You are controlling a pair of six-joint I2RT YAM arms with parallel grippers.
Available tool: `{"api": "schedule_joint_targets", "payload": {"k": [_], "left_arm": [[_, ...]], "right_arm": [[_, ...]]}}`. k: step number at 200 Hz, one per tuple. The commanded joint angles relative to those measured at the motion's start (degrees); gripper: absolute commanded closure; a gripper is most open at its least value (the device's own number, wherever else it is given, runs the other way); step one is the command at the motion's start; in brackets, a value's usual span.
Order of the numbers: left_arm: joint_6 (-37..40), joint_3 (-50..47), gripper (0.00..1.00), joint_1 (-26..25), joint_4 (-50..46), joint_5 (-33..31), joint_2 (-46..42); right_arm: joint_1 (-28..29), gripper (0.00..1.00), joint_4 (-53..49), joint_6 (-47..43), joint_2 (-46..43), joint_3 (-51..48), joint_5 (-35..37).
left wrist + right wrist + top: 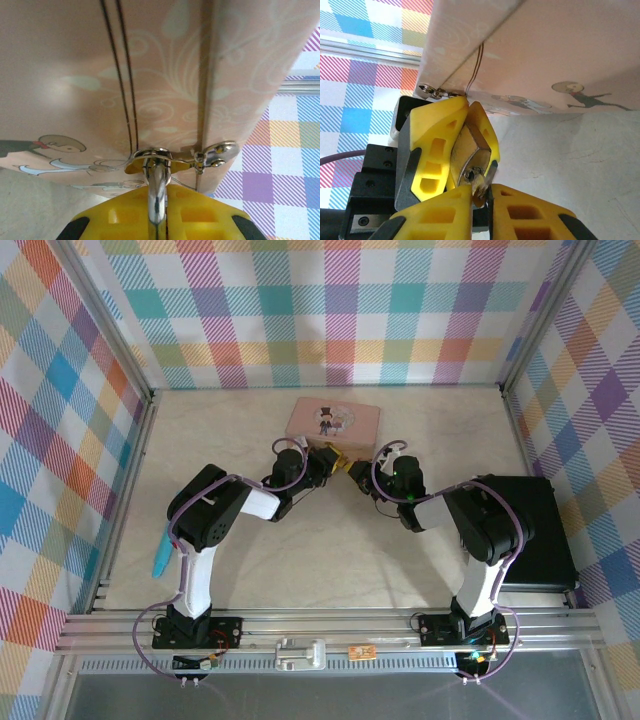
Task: Unlock the padlock with the key
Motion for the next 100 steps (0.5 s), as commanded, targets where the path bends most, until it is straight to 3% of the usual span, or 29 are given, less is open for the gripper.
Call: {"api": "schedule_joint_targets", "payload": {"k": [1, 87, 100], "left_arm": [[-0.7, -0.6, 1.0, -0.3, 6.0, 1.4, -0.2], [-1.8, -2.4, 1.0, -0.4, 11.2, 4.6, 1.1], [-2.4, -3.0, 1.0, -0.4, 12.7, 4.8, 1.5]], "right_arm": [[-0.2, 0.89, 2.0, 0.2, 0.1, 1.0, 0.8], [-0.2, 0.92, 1.8, 4.4, 0.7, 3.7, -0.9], [-0.2, 0.87, 1.0, 4.5, 0.4, 4.3, -1.3]]}}
